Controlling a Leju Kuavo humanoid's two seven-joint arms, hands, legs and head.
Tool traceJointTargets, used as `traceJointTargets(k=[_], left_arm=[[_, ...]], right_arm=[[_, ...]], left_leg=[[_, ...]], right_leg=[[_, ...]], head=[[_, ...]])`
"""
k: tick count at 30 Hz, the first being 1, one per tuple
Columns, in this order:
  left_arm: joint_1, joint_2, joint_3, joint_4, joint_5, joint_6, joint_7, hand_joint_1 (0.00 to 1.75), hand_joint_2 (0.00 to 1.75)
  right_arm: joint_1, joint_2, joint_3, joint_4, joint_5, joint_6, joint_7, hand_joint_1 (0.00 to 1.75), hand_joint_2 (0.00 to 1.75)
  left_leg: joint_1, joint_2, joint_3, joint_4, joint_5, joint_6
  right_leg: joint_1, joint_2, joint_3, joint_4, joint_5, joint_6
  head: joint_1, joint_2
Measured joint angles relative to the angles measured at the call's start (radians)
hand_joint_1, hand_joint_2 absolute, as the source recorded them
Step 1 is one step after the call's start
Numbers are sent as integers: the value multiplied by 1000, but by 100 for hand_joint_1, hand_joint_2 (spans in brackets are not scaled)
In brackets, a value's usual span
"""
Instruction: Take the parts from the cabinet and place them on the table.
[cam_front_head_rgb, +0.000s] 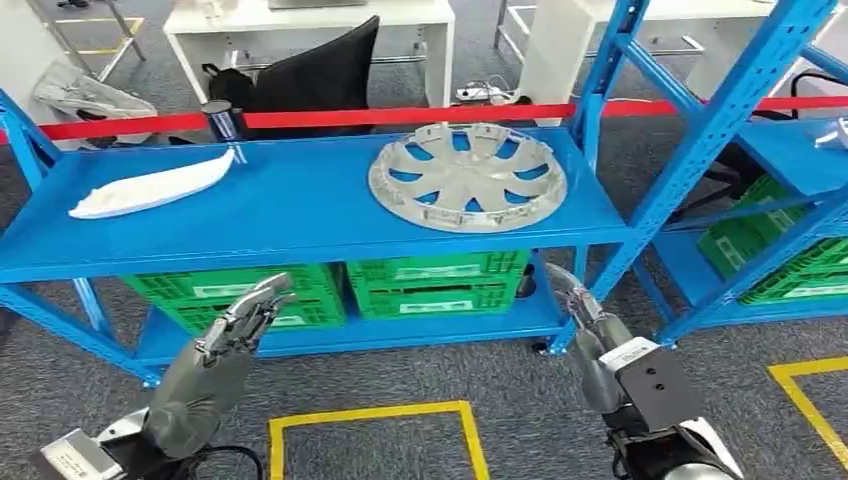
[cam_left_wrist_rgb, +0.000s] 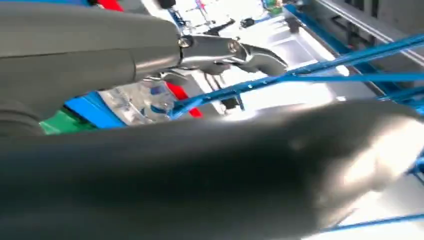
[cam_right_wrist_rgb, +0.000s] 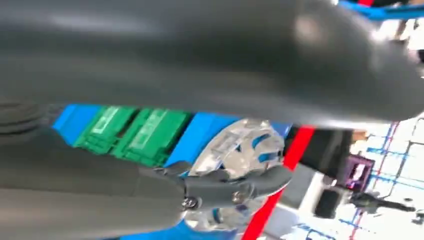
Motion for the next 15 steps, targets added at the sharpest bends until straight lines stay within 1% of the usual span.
traceJointTargets(k=[1,2,3,4,5,6,7,8,9,10,11,12,14,15], left_arm=[[0,0,0,-2,0,0,0,0,0],[-1,-1,1,-4,0,0,0,0,0],[-1,-1,1,-3,0,0,0,0,0],[0,-1,1,-3,0,-1,0,0,0],[0,-1,1,-1,0,-5,0,0,0],[0,-2,1,0,3,-9,0,0,0],[0,-2,1,2,5,-12,4,0,0],[-1,-2,1,4,7,-14,7,0,0],[-1,-2,1,5,9,-16,8,0,0],[-2,-3,1,5,10,-16,8,0,0],[-3,-3,1,6,11,-18,8,0,0],[-2,-3,1,6,11,-19,10,0,0],[-3,-4,1,6,13,-21,10,0,0],[-4,-4,1,3,13,-21,10,0,0]], right_arm=[[0,0,-1,0,0,-1,-5,0,0],[0,0,-2,0,-2,-4,-11,0,0],[2,-1,-3,0,-3,-8,-13,0,0],[8,-1,-4,0,-5,-10,-14,0,0],[14,-1,-3,0,-6,-15,-16,0,0],[20,-1,-3,0,-8,-22,-17,0,0],[24,-1,-3,0,-8,-29,-18,0,0],[27,-1,-3,0,-8,-32,-21,0,0],[30,-1,-2,0,-8,-36,-23,0,0],[34,-1,-1,-1,-9,-39,-25,0,0],[35,-1,0,-1,-12,-42,-26,0,0],[37,-1,0,-4,-13,-43,-27,0,0],[43,0,0,-11,-8,-54,-27,0,0],[48,3,0,-17,-1,-58,-23,0,0]], left_leg=[[0,0,10,-3,-5,7],[0,2,16,-4,-9,13],[-1,2,18,-4,-13,16],[-3,2,21,-4,-19,18],[-4,1,25,-4,-24,19],[-5,-1,32,-4,-29,19],[-5,-3,43,-4,-37,18],[-6,-4,56,-4,-45,17],[-6,-4,69,-4,-53,15],[-6,-4,70,-6,-61,12],[-14,-4,72,-2,-70,3],[-11,-5,72,-7,-72,-2],[-9,-2,82,-18,-76,-11],[-16,0,92,-20,-83,-20]], right_leg=[[0,0,-6,25,-8,4],[0,0,-44,94,-37,7],[0,0,-93,173,-68,9],[1,0,-153,265,-97,9],[1,0,-197,320,-102,8],[1,0,-218,329,-83,7],[2,0,-213,291,-37,4],[4,0,-187,215,24,-1],[7,0,-150,118,86,-9],[10,-1,-121,38,122,-17],[17,-1,-110,20,99,-21],[17,-1,-112,22,98,-23],[20,2,-111,19,90,-32],[10,4,-100,9,89,-38]], head=[[0,0],[3,0],[3,0],[3,0],[3,0],[3,0],[3,0],[3,0],[3,0],[3,0],[2,0],[4,0],[3,0],[4,0]])
